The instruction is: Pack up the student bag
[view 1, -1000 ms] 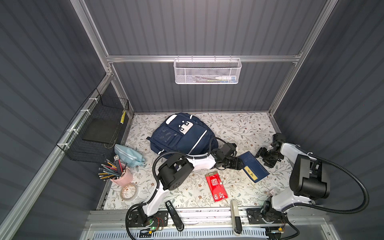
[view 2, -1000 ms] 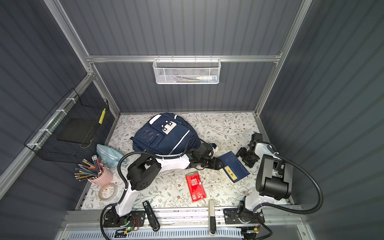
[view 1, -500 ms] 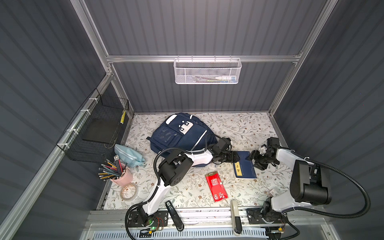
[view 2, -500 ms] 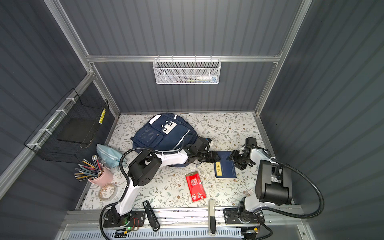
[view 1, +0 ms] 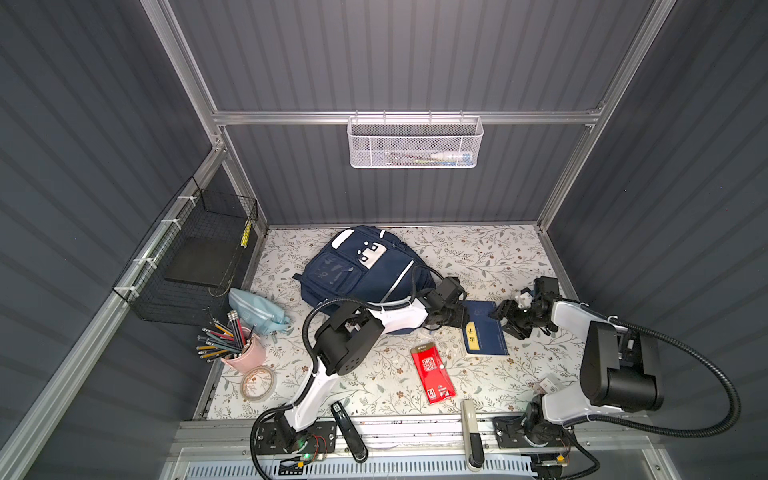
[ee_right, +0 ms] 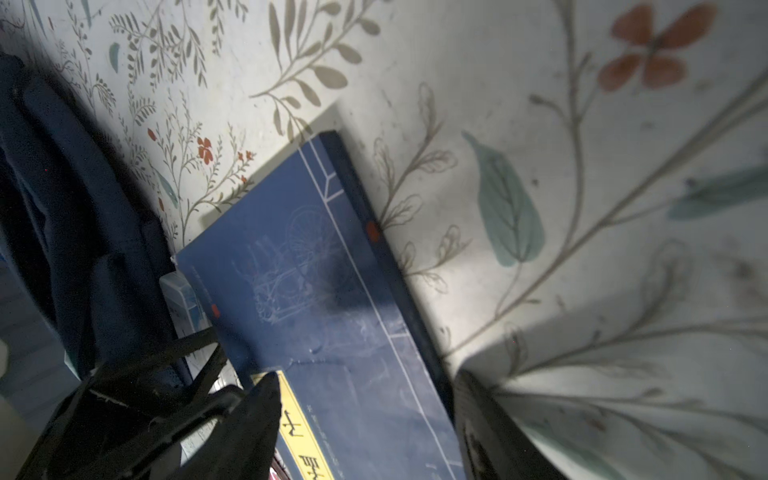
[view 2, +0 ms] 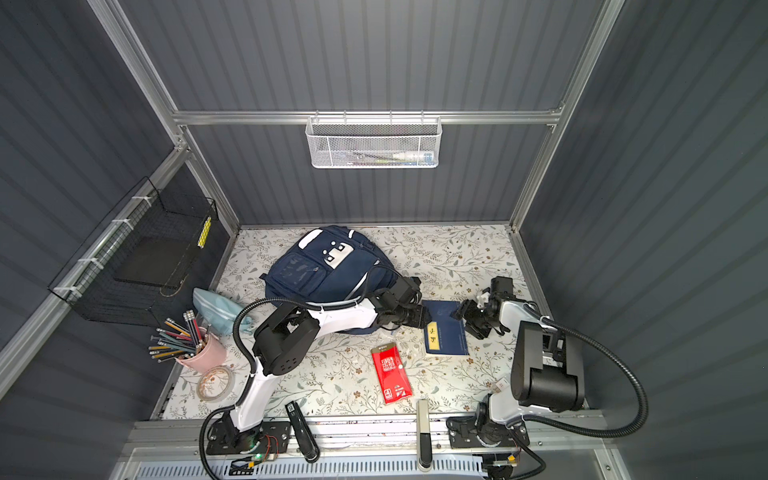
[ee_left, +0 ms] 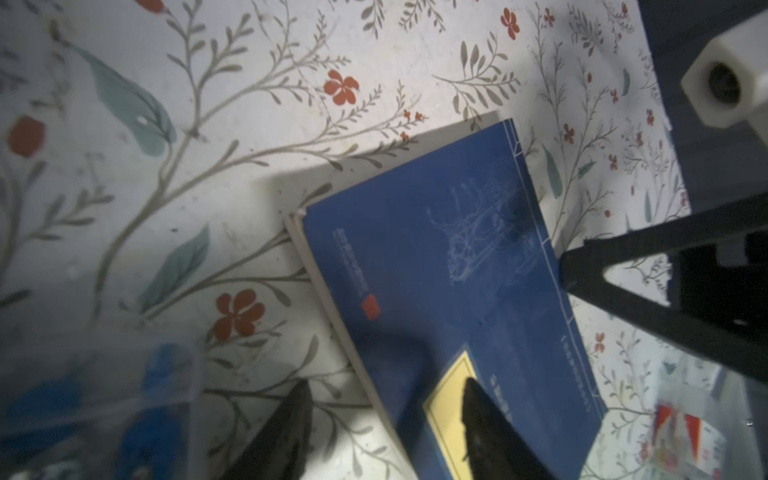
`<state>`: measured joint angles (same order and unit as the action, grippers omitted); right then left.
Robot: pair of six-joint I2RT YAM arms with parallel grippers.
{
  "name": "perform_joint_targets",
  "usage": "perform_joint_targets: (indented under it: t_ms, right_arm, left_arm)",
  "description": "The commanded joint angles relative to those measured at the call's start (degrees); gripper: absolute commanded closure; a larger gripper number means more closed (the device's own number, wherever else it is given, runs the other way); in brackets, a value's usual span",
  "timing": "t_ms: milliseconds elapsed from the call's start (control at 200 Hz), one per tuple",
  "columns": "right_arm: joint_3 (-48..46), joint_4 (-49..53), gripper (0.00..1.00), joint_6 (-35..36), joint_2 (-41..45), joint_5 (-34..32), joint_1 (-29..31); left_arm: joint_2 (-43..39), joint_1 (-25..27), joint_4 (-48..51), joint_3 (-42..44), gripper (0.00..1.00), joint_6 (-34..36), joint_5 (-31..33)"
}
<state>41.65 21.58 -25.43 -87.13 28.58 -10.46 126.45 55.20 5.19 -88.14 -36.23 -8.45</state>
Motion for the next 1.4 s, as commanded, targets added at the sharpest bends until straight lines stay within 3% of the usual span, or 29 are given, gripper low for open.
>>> perform_joint_targets:
  t_ms: [0,110,275,390,485,675,866,951,1046,1201,1396]
  right_arm:
    - [-3.1,2.4,0.34,0.6,-1.5,-1.4,0.3]
    - [-3.1,2.1,0.35,1.0,-1.5,-0.9,0.3]
    - [-3.5,1.2,0.37,1.0,-0.9,0.7,0.2]
    - [-4.3,-1.2,0.37,1.1,-1.5,2.8,-2.0]
    - [-5.4,-3.1,0.38,0.9,-2.6,5.8,-5.1]
    - [-6.2,-6.3,0.39,0.5,-1.8,13.4,-5.1]
    - [-8.5,-16.5,0.43,-3.7,-1.2,26.2,-5.1]
    - [-8.9,-18.4,0.46,-4.5,0.1,27.3,-5.1]
    - [-9.8,-18.7,0.50,-3.9,3.1,26.5,-5.1]
    - [-11.2,-19.6,0.52,-4.2,5.7,24.8,-5.2]
    - [-13.9,-28.6,0.52,-10.1,2.9,27.4,-4.7]
  left_arm:
    - [1.6,0.4,-2.1,1.9,0.57,-2.9,-4.1]
    - [2.9,0.3,-4.3,1.5,0.62,-5.0,-6.2]
    - [3.2,0.2,-7.2,3.6,0.92,-7.7,-7.2]
    - [3.5,-1.5,-14.9,6.5,1.00,-12.9,-12.5]
    - [3.5,-2.8,-19.3,10.3,1.00,-15.5,-14.3]
    - [5.7,-3.3,-31.2,13.2,1.00,-22.8,-19.2]
    - [8.1,-3.4,-31.3,11.6,1.00,-24.0,-20.2]
    - [7.8,-3.4,-27.7,11.0,1.00,-22.2,-18.9]
    - [6.5,-3.0,-17.5,8.4,1.00,-15.2,-14.6]
    - [5.0,-0.8,2.0,-0.5,0.93,-2.2,-0.3]
    - [6.3,-0.7,0.2,-0.5,0.90,-3.6,-2.9]
